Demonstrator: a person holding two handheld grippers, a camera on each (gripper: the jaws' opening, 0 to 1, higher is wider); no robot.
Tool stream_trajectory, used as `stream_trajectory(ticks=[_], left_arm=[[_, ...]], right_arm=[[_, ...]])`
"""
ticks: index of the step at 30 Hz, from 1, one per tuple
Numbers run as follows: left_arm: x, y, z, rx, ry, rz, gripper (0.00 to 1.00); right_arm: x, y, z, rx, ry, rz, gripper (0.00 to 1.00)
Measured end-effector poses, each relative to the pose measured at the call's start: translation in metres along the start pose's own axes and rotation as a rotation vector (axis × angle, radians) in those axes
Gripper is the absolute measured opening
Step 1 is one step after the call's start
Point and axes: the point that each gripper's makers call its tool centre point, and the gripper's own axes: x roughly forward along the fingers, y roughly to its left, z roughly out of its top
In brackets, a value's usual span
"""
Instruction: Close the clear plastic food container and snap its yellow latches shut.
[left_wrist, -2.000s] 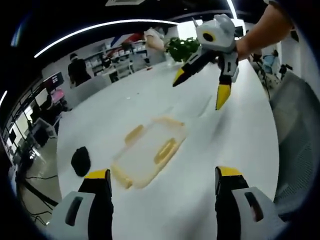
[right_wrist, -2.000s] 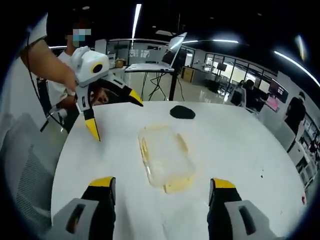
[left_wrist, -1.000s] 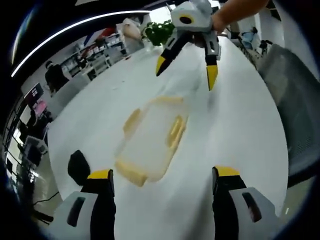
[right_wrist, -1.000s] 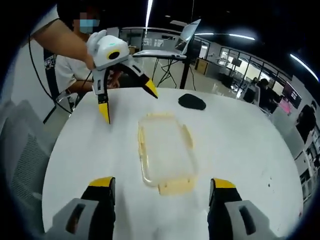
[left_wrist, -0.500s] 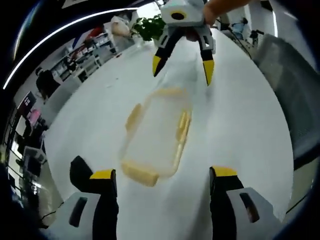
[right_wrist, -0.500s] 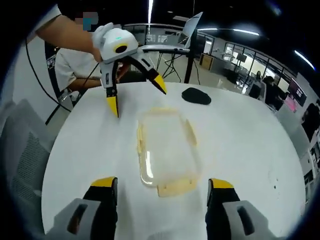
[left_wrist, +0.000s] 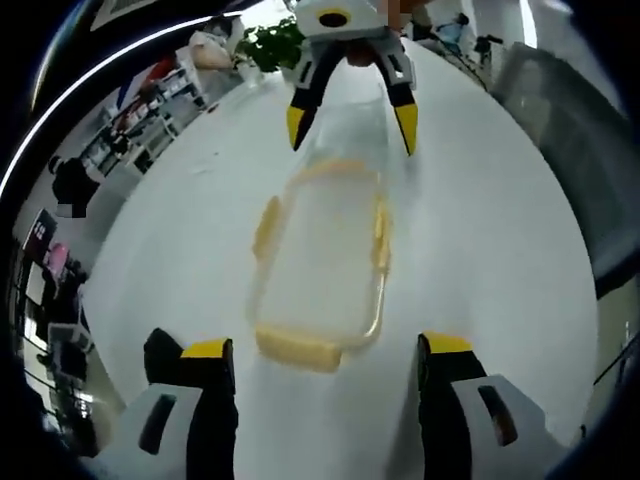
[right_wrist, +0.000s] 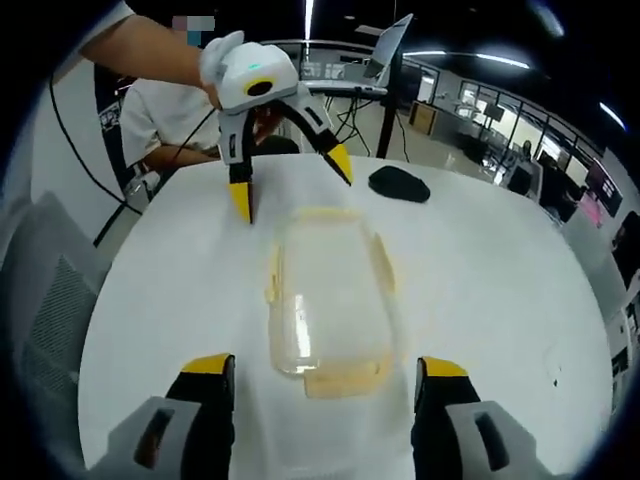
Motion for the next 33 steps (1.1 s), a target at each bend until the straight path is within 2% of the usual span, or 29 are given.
stream_trajectory(ticks=[9, 16, 21, 25, 28, 31, 33], left_arm=[[0.006, 0.004, -0.003, 0.06, 0.029, -0.049, 0.71], [0.012, 0.005, -0.004, 0.059, 0.038, -0.113, 0.7], [0.014, 0.005, -0.005, 0.043, 0.045, -0.152, 0.7], [0.015, 0.006, -0.007, 0.027, 0.063, -0.189, 0.66], [0.016, 0.004, -0.009, 0.006, 0.072, -0.216, 0.61], [0.015, 0.003, -0.007, 0.01, 0.076, -0.221, 0.56], [0.014, 0.003, -0.006, 0.014, 0.078, -0.219, 0.53]], right_arm=[[0.008, -0.004, -0.008, -0.016, 0.056, 0.036, 0.72], [0.013, -0.005, -0.015, -0.032, 0.102, 0.059, 0.7], [0.014, -0.009, -0.017, -0.022, 0.111, 0.07, 0.7], [0.014, -0.01, -0.017, -0.025, 0.117, 0.072, 0.7], [0.014, -0.011, -0.018, -0.025, 0.125, 0.072, 0.63], [0.012, -0.01, -0.018, -0.057, 0.139, 0.08, 0.46], [0.013, -0.007, -0.017, -0.061, 0.141, 0.083, 0.46]])
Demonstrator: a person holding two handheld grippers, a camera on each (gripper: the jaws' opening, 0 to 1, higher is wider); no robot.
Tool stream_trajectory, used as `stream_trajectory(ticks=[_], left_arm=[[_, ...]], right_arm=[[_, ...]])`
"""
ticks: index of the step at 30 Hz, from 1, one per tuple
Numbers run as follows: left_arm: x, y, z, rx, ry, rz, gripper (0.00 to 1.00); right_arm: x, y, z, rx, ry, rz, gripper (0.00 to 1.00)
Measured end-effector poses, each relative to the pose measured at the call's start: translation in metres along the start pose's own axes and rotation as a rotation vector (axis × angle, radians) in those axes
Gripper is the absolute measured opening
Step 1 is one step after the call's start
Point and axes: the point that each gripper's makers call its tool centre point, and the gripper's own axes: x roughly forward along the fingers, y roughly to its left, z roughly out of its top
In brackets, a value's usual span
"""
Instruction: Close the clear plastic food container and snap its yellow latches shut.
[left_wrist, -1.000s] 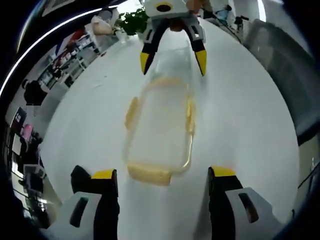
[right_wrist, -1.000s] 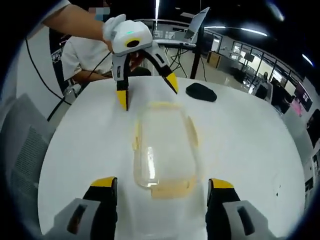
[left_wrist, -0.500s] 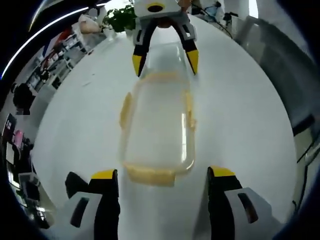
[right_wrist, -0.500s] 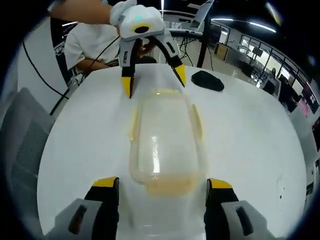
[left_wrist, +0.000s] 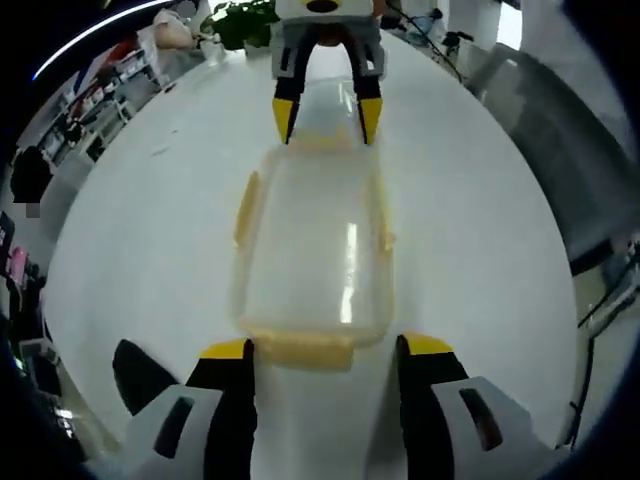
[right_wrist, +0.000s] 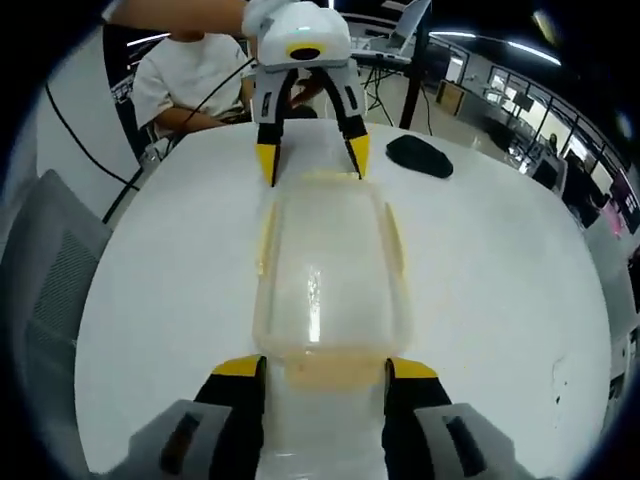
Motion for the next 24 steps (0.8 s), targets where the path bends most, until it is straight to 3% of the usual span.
stream_trajectory(ticks=[3, 11, 14, 24], left_arm=[[-0.0019, 0.0012, -0.0002, 0.005, 0.011, 0.006, 0.44], [-0.0035, -0.0004, 0.0, 0.007, 0.02, 0.012, 0.43], [-0.0038, -0.0022, -0.0003, 0.008, 0.023, 0.01, 0.37], [-0.0021, 0.0021, -0.0024, 0.013, 0.028, 0.007, 0.37]], right_arm=[[0.0008, -0.0006, -0.0021, -0.014, 0.017, -0.009, 0.44], [0.001, -0.0008, -0.0052, -0.035, 0.047, -0.029, 0.38], [0.0013, -0.0003, -0.0071, -0.055, 0.063, -0.034, 0.37], [0.002, -0.0016, -0.0072, -0.066, 0.071, -0.04, 0.37]])
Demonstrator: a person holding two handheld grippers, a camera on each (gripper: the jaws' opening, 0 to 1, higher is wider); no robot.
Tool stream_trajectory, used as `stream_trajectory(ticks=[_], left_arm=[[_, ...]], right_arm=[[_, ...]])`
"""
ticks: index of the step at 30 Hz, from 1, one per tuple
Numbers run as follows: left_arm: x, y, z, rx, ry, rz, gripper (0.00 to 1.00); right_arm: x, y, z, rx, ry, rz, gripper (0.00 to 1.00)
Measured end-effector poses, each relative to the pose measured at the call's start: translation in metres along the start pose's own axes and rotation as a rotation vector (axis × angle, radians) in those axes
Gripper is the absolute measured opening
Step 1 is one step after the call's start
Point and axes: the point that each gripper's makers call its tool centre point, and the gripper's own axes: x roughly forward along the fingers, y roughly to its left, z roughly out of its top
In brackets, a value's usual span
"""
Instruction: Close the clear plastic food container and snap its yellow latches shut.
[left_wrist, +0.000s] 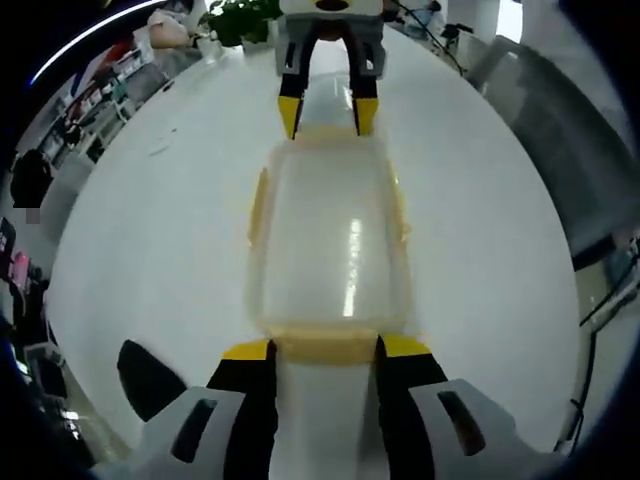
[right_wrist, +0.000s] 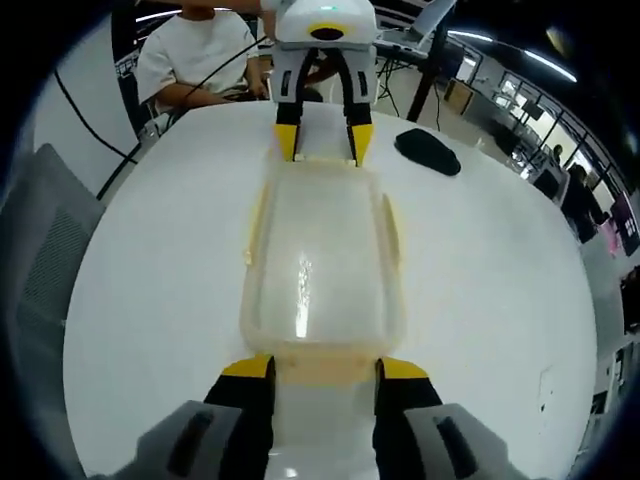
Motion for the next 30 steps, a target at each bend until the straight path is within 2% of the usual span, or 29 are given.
stream_trajectory(ticks=[9, 18, 30], left_arm=[[0.0014, 0.0004, 0.0003, 0.008, 0.008, -0.017, 0.37], [0.0004, -0.0001, 0.0011, -0.013, 0.027, 0.007, 0.36], [-0.002, -0.0004, 0.0012, 0.003, 0.059, 0.025, 0.36]], right_arm=[[0.0006, 0.0002, 0.0002, -0.005, 0.004, 0.003, 0.37], [0.0, 0.0024, 0.0004, 0.015, 0.01, 0.002, 0.36], [-0.0002, 0.0048, 0.0025, 0.034, 0.013, 0.004, 0.36]])
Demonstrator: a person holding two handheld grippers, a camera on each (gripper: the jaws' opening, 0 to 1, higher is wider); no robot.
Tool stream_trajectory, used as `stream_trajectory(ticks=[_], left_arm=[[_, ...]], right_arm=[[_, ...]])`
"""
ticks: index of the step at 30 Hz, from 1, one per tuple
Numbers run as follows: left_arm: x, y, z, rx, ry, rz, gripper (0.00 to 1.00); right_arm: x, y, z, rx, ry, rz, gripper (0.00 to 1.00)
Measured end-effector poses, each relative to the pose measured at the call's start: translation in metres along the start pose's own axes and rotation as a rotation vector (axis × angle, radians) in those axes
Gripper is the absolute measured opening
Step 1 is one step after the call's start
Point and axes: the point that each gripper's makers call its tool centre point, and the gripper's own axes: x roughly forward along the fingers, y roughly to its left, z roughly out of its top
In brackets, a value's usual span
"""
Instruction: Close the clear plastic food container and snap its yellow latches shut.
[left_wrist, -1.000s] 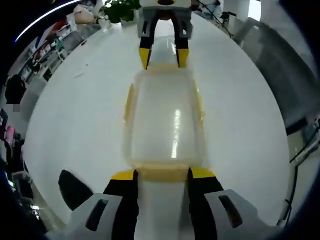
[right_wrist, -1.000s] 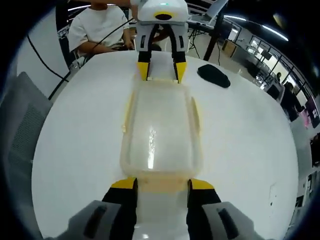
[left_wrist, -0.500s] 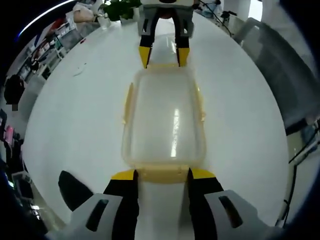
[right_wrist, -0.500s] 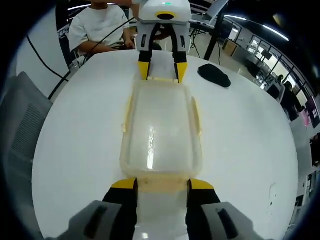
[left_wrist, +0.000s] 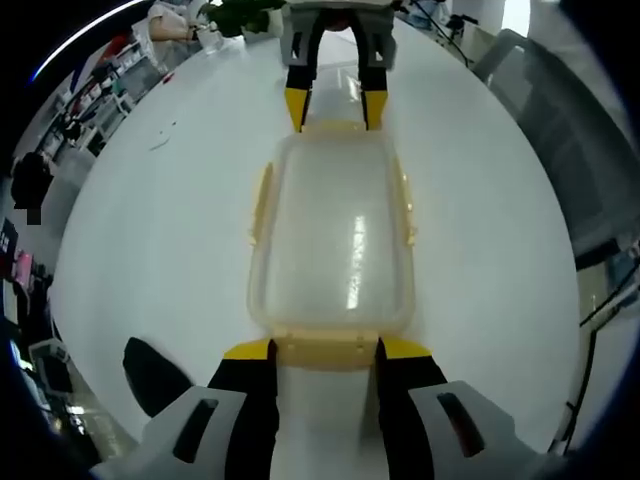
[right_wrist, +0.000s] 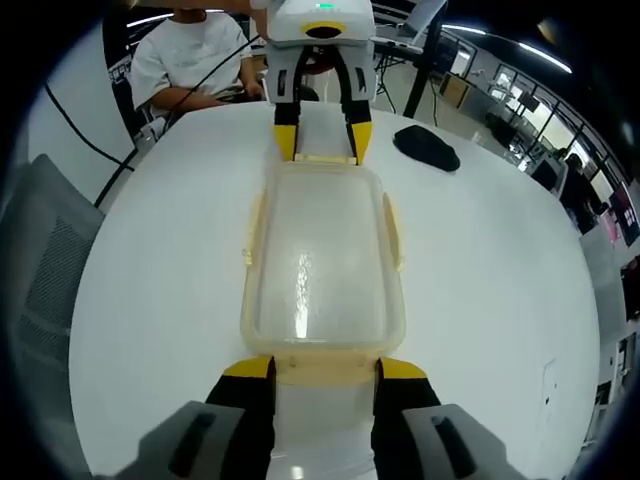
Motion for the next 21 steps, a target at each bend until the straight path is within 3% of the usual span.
stream_trajectory(ticks=[21], left_arm=[[-0.028, -0.008, 0.02, -0.036, -0.006, 0.028, 0.35]], right_arm=[[-0.036, 0.001, 0.008, -0.049, -0.035, -0.008, 0.35]])
